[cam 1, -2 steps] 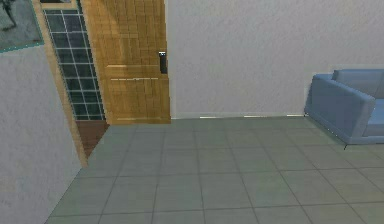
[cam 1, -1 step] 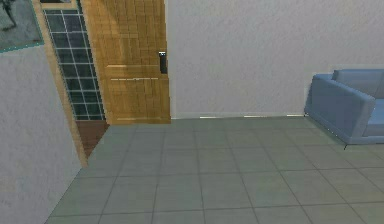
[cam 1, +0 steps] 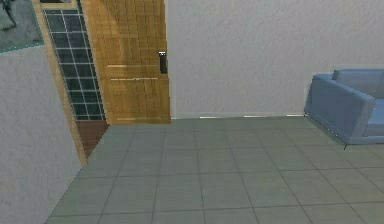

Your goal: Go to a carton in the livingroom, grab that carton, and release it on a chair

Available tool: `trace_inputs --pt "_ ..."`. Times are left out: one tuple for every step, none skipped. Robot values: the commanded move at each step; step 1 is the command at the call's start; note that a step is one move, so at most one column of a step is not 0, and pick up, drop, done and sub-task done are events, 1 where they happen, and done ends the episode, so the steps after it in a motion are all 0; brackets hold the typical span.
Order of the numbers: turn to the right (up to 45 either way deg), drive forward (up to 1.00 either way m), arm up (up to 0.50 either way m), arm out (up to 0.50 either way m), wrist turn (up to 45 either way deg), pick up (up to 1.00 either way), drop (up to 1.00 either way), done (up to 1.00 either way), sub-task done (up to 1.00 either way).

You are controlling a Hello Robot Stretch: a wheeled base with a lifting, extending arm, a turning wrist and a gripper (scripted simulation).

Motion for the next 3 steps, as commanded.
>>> trace_inputs --pt "0.0 0.0 0.0 0.0 12.0 0.0 0.0 0.0 0.0" --pt "0.0 0.0 -0.38 0.0 0.0 0.0 0.0 0.0 0.0" --pt "0.0 0.0 -0.5 0.0 0.0 0.0 0.0 0.0 0.0"
